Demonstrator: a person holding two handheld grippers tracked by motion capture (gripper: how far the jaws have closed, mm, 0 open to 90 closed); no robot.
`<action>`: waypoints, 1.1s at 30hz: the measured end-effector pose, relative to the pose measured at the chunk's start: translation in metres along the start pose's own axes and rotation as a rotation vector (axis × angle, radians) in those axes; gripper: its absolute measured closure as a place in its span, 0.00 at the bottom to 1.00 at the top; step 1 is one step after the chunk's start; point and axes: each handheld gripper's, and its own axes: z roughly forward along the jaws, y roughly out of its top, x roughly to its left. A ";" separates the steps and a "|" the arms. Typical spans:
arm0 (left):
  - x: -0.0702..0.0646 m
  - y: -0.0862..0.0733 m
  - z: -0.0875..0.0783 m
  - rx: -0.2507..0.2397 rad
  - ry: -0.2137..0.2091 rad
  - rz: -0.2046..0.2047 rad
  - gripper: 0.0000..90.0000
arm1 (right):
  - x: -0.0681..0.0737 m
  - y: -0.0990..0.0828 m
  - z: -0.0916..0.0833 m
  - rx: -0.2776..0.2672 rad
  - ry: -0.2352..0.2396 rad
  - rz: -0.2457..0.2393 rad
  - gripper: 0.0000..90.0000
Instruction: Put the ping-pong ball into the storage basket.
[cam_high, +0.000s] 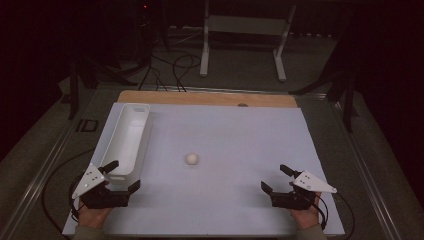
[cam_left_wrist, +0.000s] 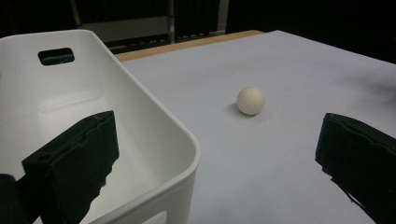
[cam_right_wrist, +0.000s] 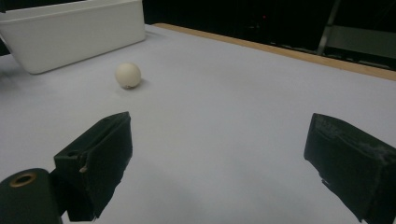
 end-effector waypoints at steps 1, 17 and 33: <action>0.000 0.000 0.000 0.000 0.000 0.000 0.00 | 0.000 0.000 0.000 0.000 0.000 0.000 0.08; 0.000 0.001 -0.001 -0.004 0.004 0.003 0.00 | 0.001 -0.001 0.000 0.001 -0.011 0.003 0.08; -0.004 0.008 0.001 -0.002 0.013 0.018 0.00 | 0.000 -0.001 0.001 0.005 -0.010 0.021 0.08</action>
